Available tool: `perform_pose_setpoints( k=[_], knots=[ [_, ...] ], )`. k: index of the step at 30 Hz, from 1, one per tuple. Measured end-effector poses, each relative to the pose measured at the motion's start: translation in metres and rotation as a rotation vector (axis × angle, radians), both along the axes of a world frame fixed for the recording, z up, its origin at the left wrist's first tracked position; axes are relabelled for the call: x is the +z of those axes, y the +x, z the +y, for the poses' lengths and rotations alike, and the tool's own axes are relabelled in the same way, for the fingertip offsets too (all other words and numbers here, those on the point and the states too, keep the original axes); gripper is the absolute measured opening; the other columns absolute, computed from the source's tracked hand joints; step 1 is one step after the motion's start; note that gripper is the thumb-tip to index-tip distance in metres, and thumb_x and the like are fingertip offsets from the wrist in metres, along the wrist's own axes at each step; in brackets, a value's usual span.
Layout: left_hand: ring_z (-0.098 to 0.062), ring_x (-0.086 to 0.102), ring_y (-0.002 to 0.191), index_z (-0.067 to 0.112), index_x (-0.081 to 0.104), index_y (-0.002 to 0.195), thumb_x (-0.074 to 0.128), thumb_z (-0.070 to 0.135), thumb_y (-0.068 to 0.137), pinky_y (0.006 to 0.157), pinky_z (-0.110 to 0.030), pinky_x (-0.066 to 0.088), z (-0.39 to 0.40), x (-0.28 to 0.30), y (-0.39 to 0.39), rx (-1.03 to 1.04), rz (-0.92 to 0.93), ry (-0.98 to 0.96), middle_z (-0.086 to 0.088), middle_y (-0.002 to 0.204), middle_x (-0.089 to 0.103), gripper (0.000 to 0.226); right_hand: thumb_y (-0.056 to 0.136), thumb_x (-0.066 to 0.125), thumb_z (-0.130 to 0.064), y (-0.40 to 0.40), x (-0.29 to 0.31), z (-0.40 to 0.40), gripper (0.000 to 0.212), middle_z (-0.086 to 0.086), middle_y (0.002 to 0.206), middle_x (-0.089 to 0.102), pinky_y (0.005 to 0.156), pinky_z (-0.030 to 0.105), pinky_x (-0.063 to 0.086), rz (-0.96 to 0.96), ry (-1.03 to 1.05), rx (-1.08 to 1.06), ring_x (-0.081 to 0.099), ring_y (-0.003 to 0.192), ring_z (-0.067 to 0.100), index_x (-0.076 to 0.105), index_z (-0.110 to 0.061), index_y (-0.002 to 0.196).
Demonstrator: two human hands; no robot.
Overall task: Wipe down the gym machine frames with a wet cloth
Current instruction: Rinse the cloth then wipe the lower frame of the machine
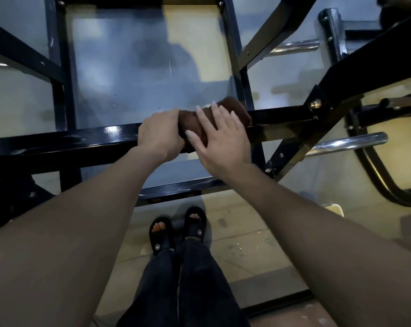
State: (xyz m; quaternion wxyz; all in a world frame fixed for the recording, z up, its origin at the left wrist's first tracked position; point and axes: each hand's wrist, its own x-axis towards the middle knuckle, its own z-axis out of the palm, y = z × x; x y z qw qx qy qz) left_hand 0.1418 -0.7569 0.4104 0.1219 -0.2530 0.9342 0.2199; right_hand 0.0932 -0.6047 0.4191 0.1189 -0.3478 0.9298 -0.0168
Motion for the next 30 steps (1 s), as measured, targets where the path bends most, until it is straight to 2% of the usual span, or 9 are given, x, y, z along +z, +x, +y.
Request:
perform_pose_setpoints(
  k=[2,4,7,10,14,17,22,25,30],
  knots=[
    [-0.038,0.061,0.102,0.021,0.056,0.112,0.08,0.049,0.08,0.074,-0.039,0.044,0.001,0.0,-0.001,0.011,-0.013,0.011,-0.008,0.108,0.068,0.049,0.105,0.022,-0.067,-0.025,0.001,0.024,0.069,0.011,0.169,0.028,0.128,0.043,0.01,0.011,-0.01,0.02,0.024,0.156,0.028,0.032,-0.029,0.162],
    [-0.037,0.06,0.103,0.02,0.056,0.114,0.083,0.058,0.075,0.075,-0.039,0.044,0.001,0.0,-0.002,0.014,-0.028,0.021,-0.007,0.108,0.067,0.061,0.104,0.016,-0.069,-0.061,0.005,0.058,0.07,0.009,0.171,0.023,0.129,0.043,0.008,0.002,0.04,-0.119,0.019,0.157,0.027,0.027,-0.032,0.163],
    [-0.034,0.06,0.101,0.019,0.056,0.115,0.083,0.061,0.074,0.076,-0.04,0.046,0.002,-0.001,-0.001,0.006,-0.019,0.022,-0.006,0.107,0.067,0.064,0.104,0.007,-0.068,-0.103,0.011,0.096,0.073,0.009,0.173,0.015,0.129,0.043,0.003,0.016,0.16,-0.345,0.012,0.159,0.026,0.021,-0.03,0.165],
    [-0.033,0.059,0.097,0.018,0.057,0.111,0.082,0.062,0.074,0.072,-0.039,0.043,0.004,-0.001,0.001,-0.011,0.003,-0.03,-0.006,0.102,0.067,0.063,0.107,0.011,-0.061,-0.078,0.007,0.067,0.069,0.012,0.172,0.017,0.129,0.047,0.005,0.025,0.125,-0.45,0.011,0.159,0.029,0.024,-0.025,0.165],
    [-0.036,0.06,0.097,0.017,0.057,0.108,0.081,0.053,0.078,0.072,-0.04,0.041,0.006,-0.002,0.0,-0.015,0.041,-0.064,-0.009,0.102,0.068,0.052,0.106,0.014,-0.059,-0.015,0.0,0.005,0.069,0.012,0.169,0.025,0.129,0.046,0.01,0.02,0.032,-0.148,0.019,0.157,0.028,0.03,-0.024,0.163],
    [-0.037,0.061,0.097,0.018,0.057,0.107,0.08,0.053,0.078,0.072,-0.041,0.044,0.005,-0.002,-0.001,-0.013,0.045,-0.053,-0.009,0.102,0.068,0.051,0.104,0.015,-0.066,-0.025,0.002,0.013,0.07,0.009,0.167,0.032,0.127,0.044,0.017,-0.006,0.05,0.037,0.028,0.154,0.028,0.031,-0.03,0.162],
    [-0.035,0.059,0.095,0.016,0.057,0.108,0.083,0.061,0.074,0.071,-0.039,0.041,0.006,-0.001,0.001,-0.02,0.024,-0.058,-0.008,0.1,0.066,0.062,0.101,0.007,-0.072,-0.106,0.013,0.086,0.073,0.005,0.168,0.03,0.122,0.055,0.014,0.008,0.201,-0.21,0.025,0.153,0.03,0.024,-0.035,0.162],
    [-0.034,0.057,0.094,0.016,0.057,0.108,0.081,0.062,0.075,0.071,-0.038,0.038,0.006,-0.001,0.001,-0.039,0.034,-0.073,-0.007,0.099,0.066,0.062,0.099,0.007,-0.076,-0.126,0.017,0.104,0.08,0.009,0.167,0.03,0.122,0.054,0.015,0.089,0.273,-0.204,0.025,0.153,0.033,0.035,-0.03,0.158],
    [-0.033,0.056,0.093,0.016,0.055,0.107,0.08,0.062,0.076,0.071,-0.038,0.037,0.007,0.001,0.001,-0.04,0.016,-0.072,-0.007,0.098,0.064,0.061,0.097,0.016,-0.076,-0.095,0.003,0.068,0.081,0.005,0.169,0.027,0.126,0.058,-0.004,0.001,0.147,-0.367,0.006,0.159,0.032,0.045,-0.023,0.15]
  ],
)
